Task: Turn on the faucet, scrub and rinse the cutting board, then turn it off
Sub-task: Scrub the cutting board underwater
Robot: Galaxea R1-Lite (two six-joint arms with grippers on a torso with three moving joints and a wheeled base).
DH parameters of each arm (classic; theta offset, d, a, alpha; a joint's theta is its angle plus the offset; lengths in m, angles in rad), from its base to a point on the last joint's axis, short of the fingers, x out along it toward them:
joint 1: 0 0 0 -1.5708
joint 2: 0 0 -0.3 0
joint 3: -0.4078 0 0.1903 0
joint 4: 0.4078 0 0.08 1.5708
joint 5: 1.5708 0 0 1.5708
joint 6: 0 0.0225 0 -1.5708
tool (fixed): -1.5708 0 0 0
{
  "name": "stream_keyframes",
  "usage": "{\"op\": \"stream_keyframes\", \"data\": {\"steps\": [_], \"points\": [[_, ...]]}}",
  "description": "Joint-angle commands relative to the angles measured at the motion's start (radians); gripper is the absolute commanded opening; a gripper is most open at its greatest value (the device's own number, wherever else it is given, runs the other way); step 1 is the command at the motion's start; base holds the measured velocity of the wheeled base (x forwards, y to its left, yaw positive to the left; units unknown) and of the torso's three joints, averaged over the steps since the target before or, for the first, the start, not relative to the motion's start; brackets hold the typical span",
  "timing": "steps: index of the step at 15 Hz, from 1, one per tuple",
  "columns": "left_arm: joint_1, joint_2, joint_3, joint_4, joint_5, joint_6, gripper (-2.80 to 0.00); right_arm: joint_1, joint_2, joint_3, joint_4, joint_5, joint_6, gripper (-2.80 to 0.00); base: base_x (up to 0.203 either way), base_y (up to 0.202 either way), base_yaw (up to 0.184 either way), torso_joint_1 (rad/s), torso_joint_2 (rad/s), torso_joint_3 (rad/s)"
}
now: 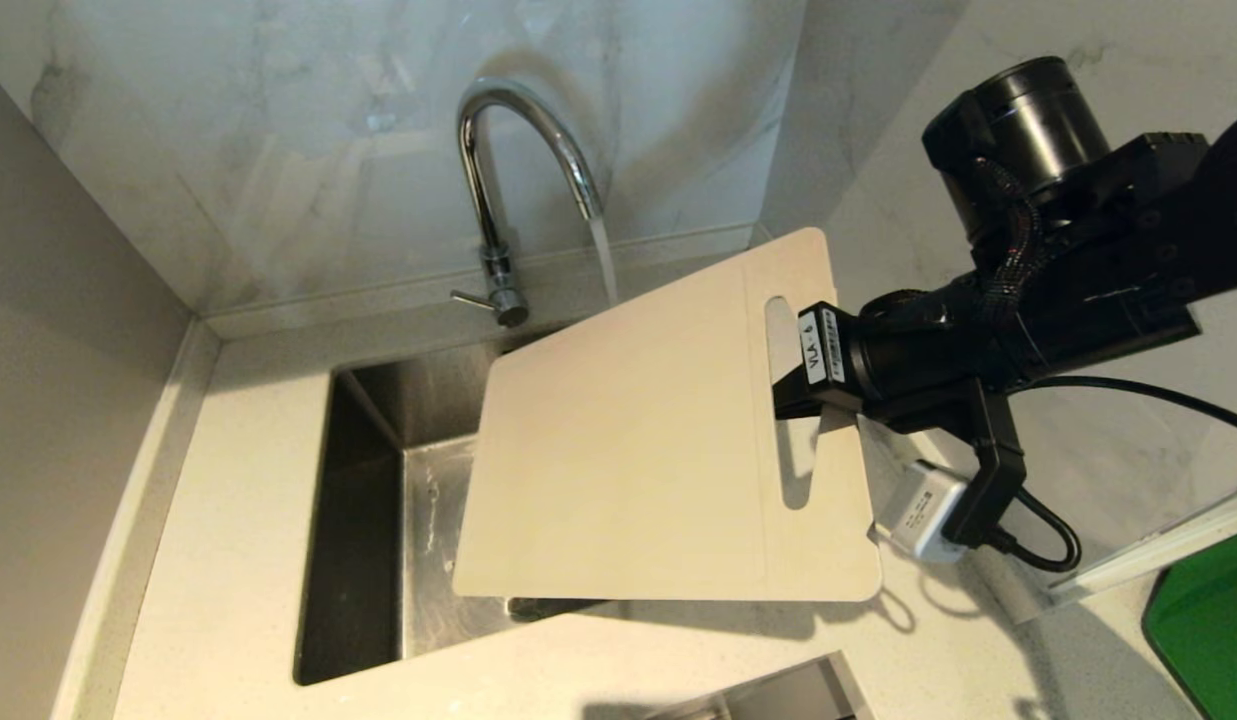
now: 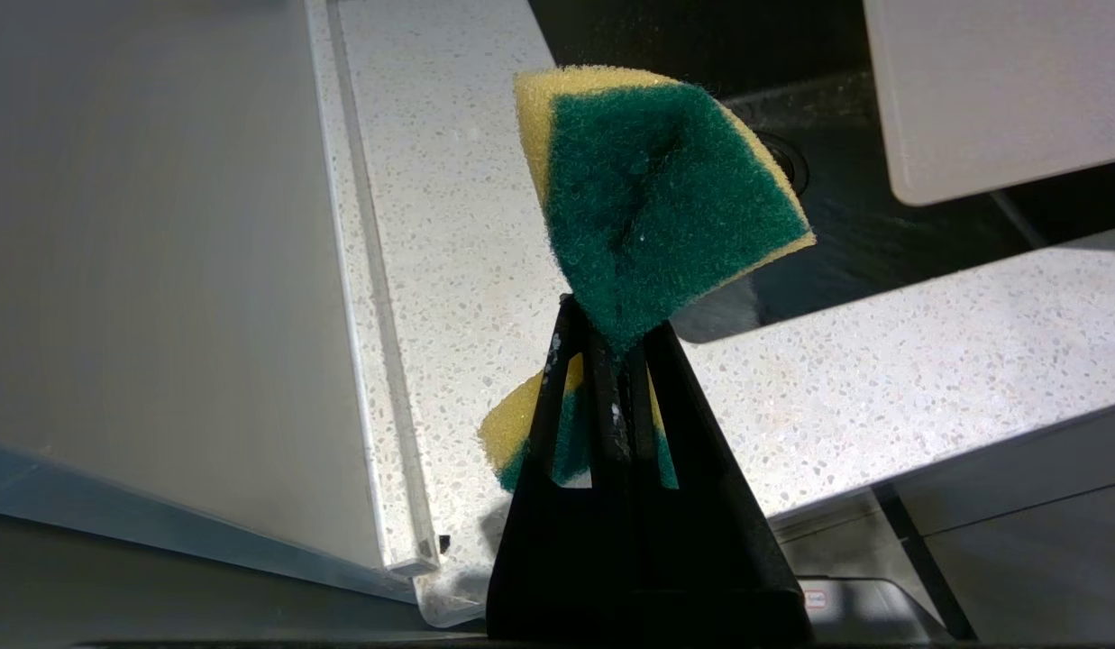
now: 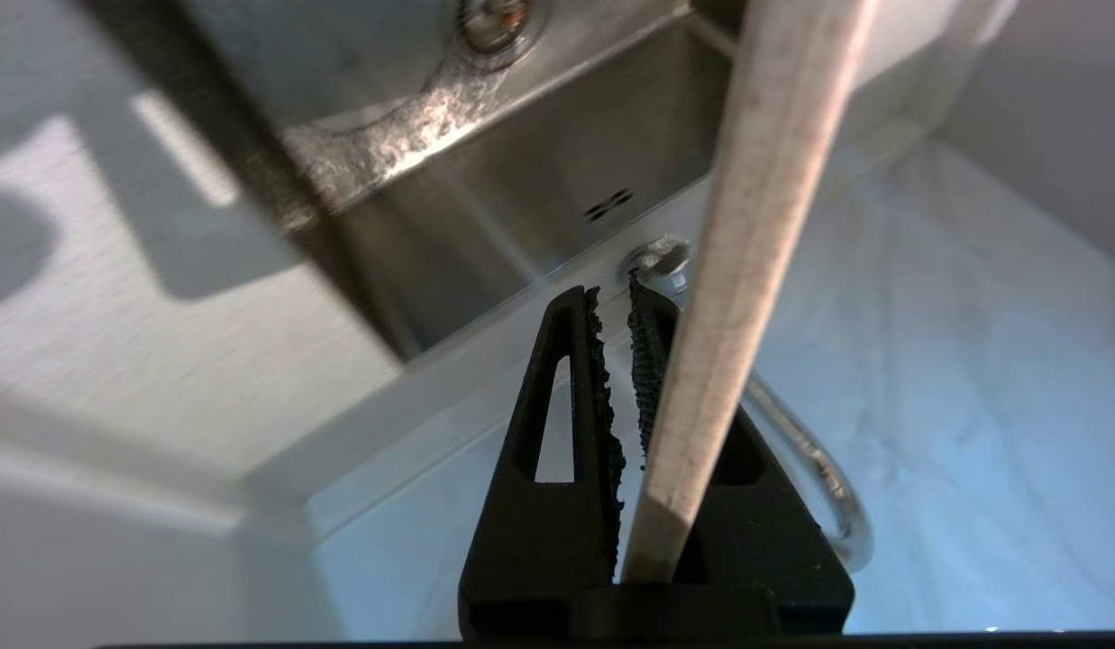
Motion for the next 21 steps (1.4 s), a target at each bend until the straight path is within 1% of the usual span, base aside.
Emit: {"op": "stream_keyframes", "data": {"steps": [1, 4, 7, 8, 13, 18, 21], "points": [[0.0, -0.001, 0.002, -0.002, 0.0, -0.001, -2.8, 0.0, 0.061, -0.033, 0.002, 0.044, -0.016, -2.8, 0.0, 0.0, 0.0, 0.0, 0.0, 0.0], [0.0, -0.001, 0.002, 0.0, 0.0, -0.001, -2.8, 0.0, 0.102, -0.041, -0.002, 0.053, -0.016, -2.8, 0.0, 0.0, 0.0, 0.0, 0.0, 0.0], [0.0, -0.001, 0.002, 0.0, 0.0, -0.001, -2.8, -0.002, 0.16, -0.064, -0.066, 0.116, -0.016, -2.8, 0.0, 0.0, 0.0, 0.0, 0.0, 0.0], [0.0, -0.001, 0.002, -0.001, 0.0, -0.001, -2.8, -0.003, 0.179, -0.069, -0.078, 0.126, -0.016, -2.8, 0.0, 0.0, 0.0, 0.0, 0.0, 0.0], [0.0, -0.001, 0.002, -0.001, 0.0, -0.001, -2.8, -0.003, 0.241, -0.113, -0.081, 0.129, -0.016, -2.8, 0.0, 0.0, 0.0, 0.0, 0.0, 0.0], [0.0, -0.001, 0.003, -0.001, 0.0, -0.001, -2.8, -0.005, 0.268, -0.121, -0.081, 0.127, -0.016, -2.8, 0.0, 0.0, 0.0, 0.0, 0.0, 0.0], [0.0, -0.001, 0.003, -0.002, 0.0, -0.001, -2.8, -0.023, 0.296, -0.168, -0.068, 0.128, -0.016, -2.8, 0.0, 0.0, 0.0, 0.0, 0.0, 0.0]]}}
